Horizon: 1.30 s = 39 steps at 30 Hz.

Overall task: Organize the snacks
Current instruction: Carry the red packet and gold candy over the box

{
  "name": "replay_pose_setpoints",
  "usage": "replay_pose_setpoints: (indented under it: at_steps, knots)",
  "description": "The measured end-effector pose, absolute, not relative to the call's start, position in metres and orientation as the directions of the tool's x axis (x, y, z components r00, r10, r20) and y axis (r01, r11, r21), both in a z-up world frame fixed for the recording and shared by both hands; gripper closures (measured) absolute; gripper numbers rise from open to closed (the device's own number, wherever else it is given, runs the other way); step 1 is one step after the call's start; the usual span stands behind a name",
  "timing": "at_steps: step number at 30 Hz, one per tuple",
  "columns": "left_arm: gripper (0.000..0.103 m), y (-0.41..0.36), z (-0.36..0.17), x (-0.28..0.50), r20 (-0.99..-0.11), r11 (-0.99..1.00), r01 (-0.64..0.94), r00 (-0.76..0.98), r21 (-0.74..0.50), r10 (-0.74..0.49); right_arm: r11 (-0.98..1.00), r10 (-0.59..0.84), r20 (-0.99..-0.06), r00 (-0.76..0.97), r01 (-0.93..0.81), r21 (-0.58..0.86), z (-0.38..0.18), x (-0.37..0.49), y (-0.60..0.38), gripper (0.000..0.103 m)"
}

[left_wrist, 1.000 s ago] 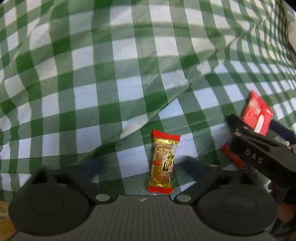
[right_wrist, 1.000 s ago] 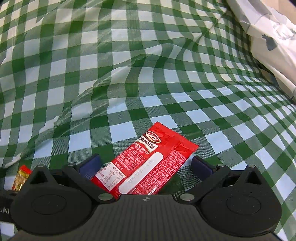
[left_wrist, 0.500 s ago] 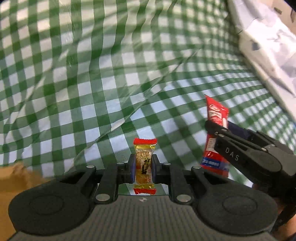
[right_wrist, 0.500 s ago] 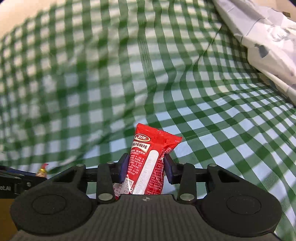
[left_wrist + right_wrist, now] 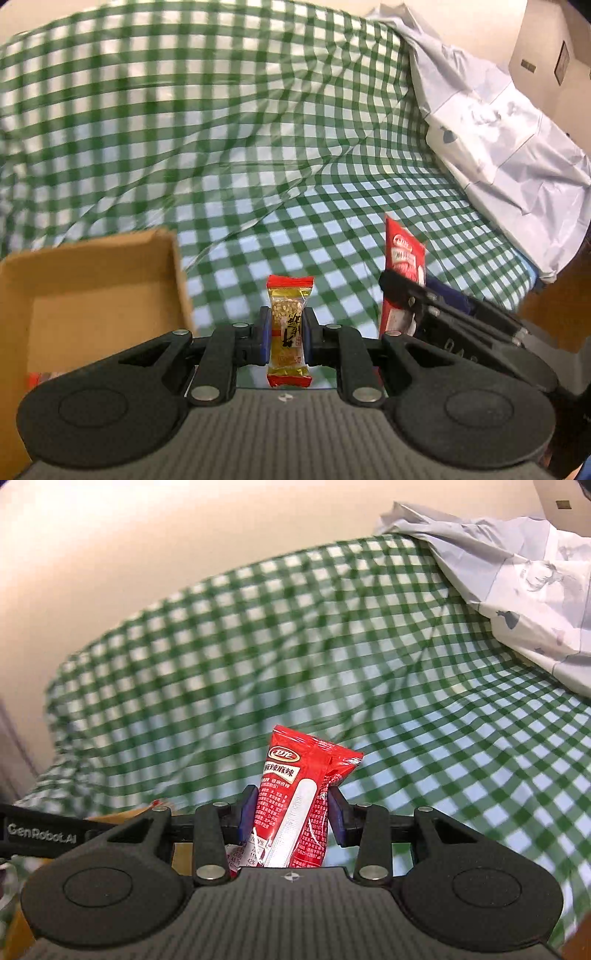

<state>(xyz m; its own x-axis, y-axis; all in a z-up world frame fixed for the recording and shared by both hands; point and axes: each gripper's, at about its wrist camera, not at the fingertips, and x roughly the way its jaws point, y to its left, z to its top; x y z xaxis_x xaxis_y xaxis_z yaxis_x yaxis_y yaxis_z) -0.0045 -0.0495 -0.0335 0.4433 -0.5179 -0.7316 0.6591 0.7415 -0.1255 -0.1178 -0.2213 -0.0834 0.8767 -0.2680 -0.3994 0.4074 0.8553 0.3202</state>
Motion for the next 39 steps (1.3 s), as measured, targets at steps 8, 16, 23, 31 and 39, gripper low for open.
replay_pose_setpoints:
  at_steps: [8,16,23,31,39]
  knots:
    - [0.085,0.073,-0.014,-0.088,-0.702,0.814,0.574,0.542,-0.093,-0.462,0.887,-0.058,-0.435,0.898,0.246,0.391,-0.078,-0.192,-0.112,0.061]
    - [0.085,0.177,-0.019,-0.151,-0.704,0.887,0.459,0.612,-0.055,-0.36,0.927,0.096,-0.434,0.896,0.079,0.366,-0.072,-0.234,-0.022,0.061]
    - [0.085,0.213,-0.012,-0.169,-0.67,0.9,0.423,0.641,-0.101,-0.376,0.957,0.104,-0.438,0.893,0.031,0.289,-0.063,-0.26,0.012,0.061]
    - [0.085,0.22,-0.005,-0.176,-0.643,0.889,0.44,0.646,-0.126,-0.411,0.972,0.073,-0.43,0.9,0.032,0.231,-0.055,-0.267,0.028,0.061]
    - [0.085,0.227,-0.005,-0.174,-0.637,0.893,0.426,0.65,-0.146,-0.415,0.981,0.065,-0.441,0.895,0.022,0.191,-0.053,-0.266,0.04,0.061]
